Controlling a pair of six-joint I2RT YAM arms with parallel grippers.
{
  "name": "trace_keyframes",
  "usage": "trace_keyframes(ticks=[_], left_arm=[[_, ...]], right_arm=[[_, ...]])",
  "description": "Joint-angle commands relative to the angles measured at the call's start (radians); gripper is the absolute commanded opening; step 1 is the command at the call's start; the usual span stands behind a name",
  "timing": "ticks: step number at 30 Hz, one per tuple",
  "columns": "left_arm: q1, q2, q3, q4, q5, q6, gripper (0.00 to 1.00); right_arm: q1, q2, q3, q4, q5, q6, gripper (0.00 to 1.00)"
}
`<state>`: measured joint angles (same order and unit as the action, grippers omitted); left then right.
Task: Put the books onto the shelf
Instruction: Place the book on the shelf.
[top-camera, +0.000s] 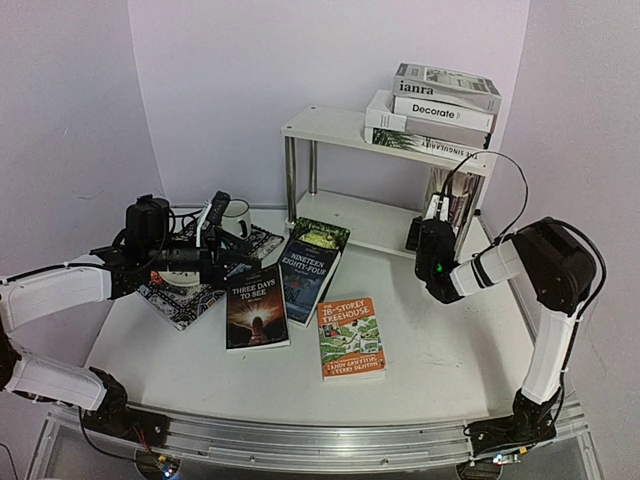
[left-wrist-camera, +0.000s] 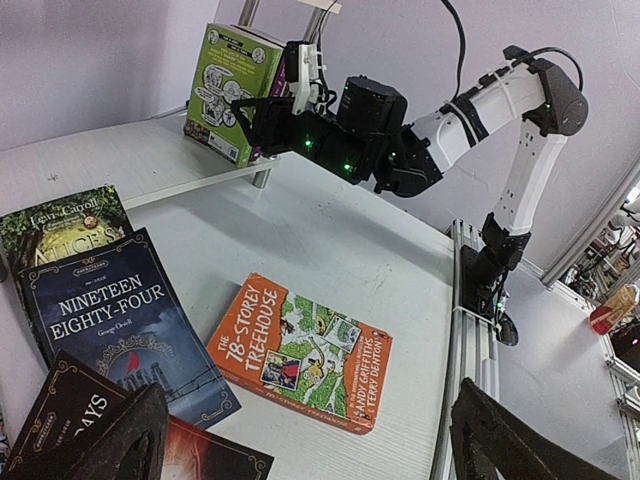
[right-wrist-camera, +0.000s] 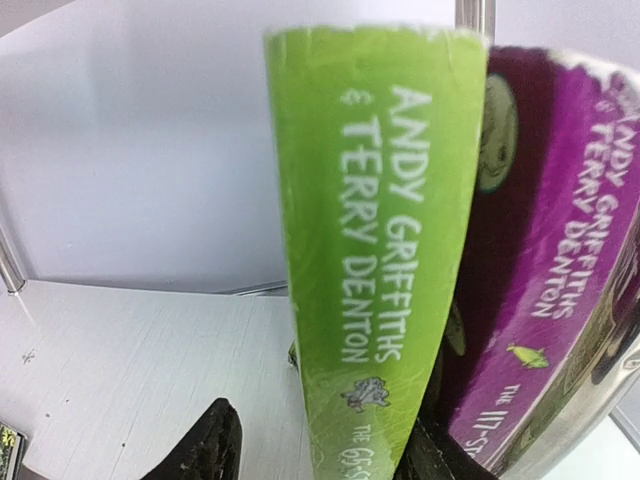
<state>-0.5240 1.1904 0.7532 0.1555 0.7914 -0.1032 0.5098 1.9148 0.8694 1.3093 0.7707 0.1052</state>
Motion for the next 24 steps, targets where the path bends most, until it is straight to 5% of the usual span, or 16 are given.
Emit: trace_keyframes(ticks=[1, 24], left_arm=[[-0.005, -0.016, 0.03, -0.003, 0.011, 0.01, 1.0], [-0.014, -0.023, 0.025, -0.004, 0.01, -0.001, 1.0]], right_arm=[[0.007, -0.053, 0.038, 0.271, 0.056, -0.028, 0.53], [0.103, -0.175, -0.112, 0.297, 0.146, -0.021, 0.63]])
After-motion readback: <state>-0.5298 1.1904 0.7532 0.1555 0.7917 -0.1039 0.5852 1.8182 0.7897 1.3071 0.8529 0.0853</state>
